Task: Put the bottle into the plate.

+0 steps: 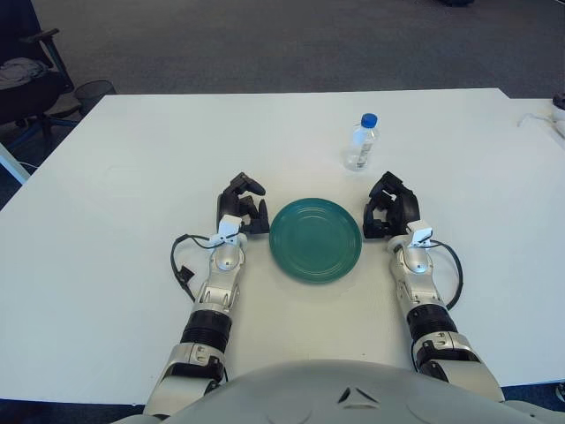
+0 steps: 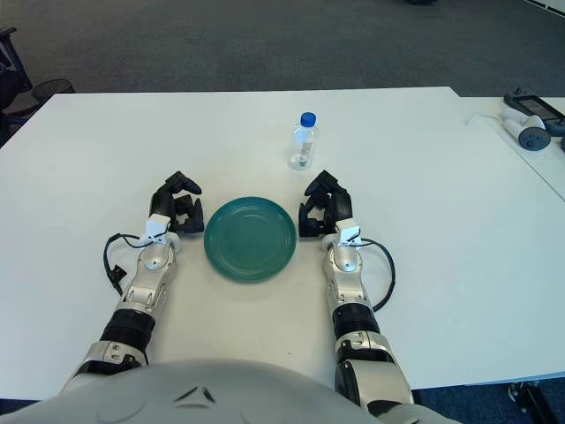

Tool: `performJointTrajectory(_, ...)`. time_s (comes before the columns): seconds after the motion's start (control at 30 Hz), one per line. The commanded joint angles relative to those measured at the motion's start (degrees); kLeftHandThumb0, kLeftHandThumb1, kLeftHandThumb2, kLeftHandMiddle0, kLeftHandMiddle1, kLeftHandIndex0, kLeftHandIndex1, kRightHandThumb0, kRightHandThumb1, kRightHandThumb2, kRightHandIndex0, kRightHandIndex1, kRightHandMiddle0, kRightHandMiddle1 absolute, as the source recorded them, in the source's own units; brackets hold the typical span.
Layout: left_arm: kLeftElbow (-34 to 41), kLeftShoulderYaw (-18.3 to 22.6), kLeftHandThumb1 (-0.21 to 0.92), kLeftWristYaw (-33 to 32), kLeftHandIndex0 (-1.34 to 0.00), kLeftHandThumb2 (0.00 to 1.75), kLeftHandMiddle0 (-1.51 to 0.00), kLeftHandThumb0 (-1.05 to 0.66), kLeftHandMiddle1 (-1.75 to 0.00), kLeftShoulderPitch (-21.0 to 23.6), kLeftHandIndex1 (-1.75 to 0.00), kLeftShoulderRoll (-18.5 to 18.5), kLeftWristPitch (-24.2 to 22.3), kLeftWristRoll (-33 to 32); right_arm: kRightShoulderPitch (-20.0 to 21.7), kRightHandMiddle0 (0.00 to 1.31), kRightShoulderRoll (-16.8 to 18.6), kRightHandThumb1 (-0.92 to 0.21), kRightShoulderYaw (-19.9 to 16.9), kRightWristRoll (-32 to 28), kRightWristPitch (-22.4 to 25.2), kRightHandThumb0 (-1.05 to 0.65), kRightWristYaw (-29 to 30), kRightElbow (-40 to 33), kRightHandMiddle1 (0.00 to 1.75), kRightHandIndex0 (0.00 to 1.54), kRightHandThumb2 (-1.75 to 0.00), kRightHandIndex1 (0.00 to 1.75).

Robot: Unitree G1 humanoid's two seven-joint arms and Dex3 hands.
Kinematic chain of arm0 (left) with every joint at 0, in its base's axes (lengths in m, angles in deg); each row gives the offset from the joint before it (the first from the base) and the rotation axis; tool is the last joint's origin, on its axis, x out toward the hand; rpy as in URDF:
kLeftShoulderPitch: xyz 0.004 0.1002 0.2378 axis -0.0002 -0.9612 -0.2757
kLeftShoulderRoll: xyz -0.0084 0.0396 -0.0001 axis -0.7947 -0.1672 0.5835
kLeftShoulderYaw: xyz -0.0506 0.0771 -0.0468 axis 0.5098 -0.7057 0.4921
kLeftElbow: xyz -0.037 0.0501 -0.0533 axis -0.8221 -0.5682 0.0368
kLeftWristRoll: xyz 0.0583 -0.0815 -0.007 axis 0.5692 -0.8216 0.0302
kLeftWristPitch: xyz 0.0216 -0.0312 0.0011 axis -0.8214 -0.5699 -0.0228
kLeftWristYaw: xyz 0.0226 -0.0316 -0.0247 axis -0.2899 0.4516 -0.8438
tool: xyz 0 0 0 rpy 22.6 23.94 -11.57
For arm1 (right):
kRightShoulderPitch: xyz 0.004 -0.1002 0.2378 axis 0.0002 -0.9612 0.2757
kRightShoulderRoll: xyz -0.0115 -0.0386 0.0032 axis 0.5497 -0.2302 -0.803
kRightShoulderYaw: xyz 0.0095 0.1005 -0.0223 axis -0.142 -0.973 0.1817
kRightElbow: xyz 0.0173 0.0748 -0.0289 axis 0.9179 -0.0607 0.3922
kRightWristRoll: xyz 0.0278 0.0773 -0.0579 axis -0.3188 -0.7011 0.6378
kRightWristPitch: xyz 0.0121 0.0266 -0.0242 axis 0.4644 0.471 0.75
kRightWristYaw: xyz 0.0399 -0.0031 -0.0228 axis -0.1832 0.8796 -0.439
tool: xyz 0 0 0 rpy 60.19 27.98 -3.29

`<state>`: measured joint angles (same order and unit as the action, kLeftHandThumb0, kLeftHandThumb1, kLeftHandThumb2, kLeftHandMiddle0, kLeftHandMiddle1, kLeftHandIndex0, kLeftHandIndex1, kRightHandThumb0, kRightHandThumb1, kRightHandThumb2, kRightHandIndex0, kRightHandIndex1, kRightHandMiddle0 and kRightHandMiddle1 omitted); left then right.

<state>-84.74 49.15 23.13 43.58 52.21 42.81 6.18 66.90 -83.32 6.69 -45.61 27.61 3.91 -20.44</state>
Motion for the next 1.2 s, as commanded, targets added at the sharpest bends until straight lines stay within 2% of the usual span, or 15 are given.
performJointTrajectory(0.0,-1.0,0.3,0.08,-0.3,-0.81,1.61,-1.32,-0.57,-1.75,-1.9,-1.75,-0.4,-2.0,0.2,-10.0,0.78,2.9,0.11,1.0,-0.3,6.3,0.0,0.0,7.5,1.59,0.92,-1.75,1.75)
performJointTrajectory(0.17,-1.1,0.1,0.07,-0.8,-0.81,1.61,-1.33,-0.58,-1.75,-1.8,-1.75,-0.5,-2.1,0.8,-9.8,0.79,2.8,0.11,0.6,-0.7,6.2,0.0,0.0,7.3,1.59,0.93,-1.75,1.75)
performJointTrajectory(0.33,-1.4,-0.1,0.07,-1.0,-0.81,1.61,-1.33,-0.58,-1.75,-1.8,-1.75,-0.6,-2.2,1.2,-9.8,0.74,2.6,0.09,0.1,-1.0,6.0,0.0,0.4,6.9,1.65,0.91,-1.75,1.75)
performJointTrajectory(0.5,-1.8,-0.1,0.08,-0.5,-0.81,1.61,-1.33,-0.58,-1.75,-1.6,-1.75,-0.8,-1.8,0.7,-10.4,0.65,2.2,0.03,-0.8,-0.6,7.4,0.0,2.9,3.5,1.73,0.89,-1.7,1.71)
performJointTrajectory(0.63,-1.9,0.0,0.08,-0.5,-0.81,1.61,-1.33,-0.57,-1.75,-1.6,-1.75,-0.8,-1.6,0.7,-11.6,0.63,2.1,0.02,-1.4,-0.5,10.0,0.0,5.1,-1.5,1.74,0.9,-1.66,1.63)
performJointTrajectory(0.7,-1.9,0.1,0.08,-0.8,-0.81,1.61,-1.33,-0.57,-1.75,-1.5,-1.75,-0.8,-1.8,0.8,-11.5,0.63,2.3,0.01,-2.1,-0.6,9.8,0.0,6.7,-2.0,1.74,0.91,-1.65,1.61)
performJointTrajectory(0.77,-2.0,0.1,0.08,-0.9,-0.81,1.61,-1.33,-0.57,-1.75,-1.5,-1.75,-0.8,-1.9,0.9,-11.4,0.63,2.6,0.01,-2.5,-0.7,9.3,0.0,7.7,-2.0,1.75,0.91,-1.64,1.6)
performJointTrajectory(0.9,-2.0,0.0,0.09,-0.6,-0.8,1.59,-1.32,-0.57,-1.75,-1.6,-1.75,-0.8,-1.6,0.6,-9.5,0.65,2.0,0.04,-3.9,-1.4,7.3,-0.01,8.5,2.0,1.71,0.9,-1.7,1.71)
performJointTrajectory(0.93,-1.9,0.2,0.09,0.1,-0.79,1.59,-1.32,-0.57,-1.75,-1.7,-1.75,-0.8,-1.4,0.0,-9.2,0.64,2.0,0.01,-4.1,-1.3,6.6,-0.01,9.0,2.7,1.7,0.87,-1.67,1.72)
performJointTrajectory(1.0,-1.8,0.4,0.1,0.9,-0.79,1.58,-1.32,-0.56,-1.75,-1.8,-1.75,-0.7,-1.2,-0.8,-8.8,0.56,2.1,-0.2,-4.3,-1.0,5.8,-0.01,9.6,3.5,1.65,0.67,-1.42,1.74)
performJointTrajectory(1.07,-1.7,0.6,0.1,1.5,-0.79,1.58,-1.31,-0.56,-1.75,-1.8,-1.75,-0.6,-1.2,-1.5,-9.2,0.5,2.1,-0.33,-3.9,-0.2,5.0,-0.01,10.4,3.0,1.63,0.55,-1.27,1.74)
performJointTrajectory(1.1,-1.7,0.7,0.11,1.8,-0.78,1.56,-1.3,-0.55,-1.75,-1.9,-1.75,-0.5,-1.2,-1.8,-9.4,0.42,2.1,-0.49,-3.7,0.3,4.6,-0.14,10.8,2.8,1.67,0.35,-1.07,1.69)
performJointTrajectory(1.13,-1.7,0.8,0.12,1.8,-0.77,1.56,-1.29,-0.55,-1.75,-1.9,-1.75,-0.5,-1.1,-1.9,-9.9,0.36,2.2,-0.6,-3.2,1.2,4.1,-0.22,11.5,2.1,1.7,0.22,-0.93,1.65)
performJointTrajectory(1.17,-1.7,0.8,0.12,1.8,-0.77,1.55,-1.29,-0.55,-1.75,-1.9,-1.75,-0.5,-1.1,-1.9,-10.3,0.29,2.2,-0.61,-2.8,1.8,3.9,-0.28,12.0,1.7,1.65,0.18,-0.88,1.59)
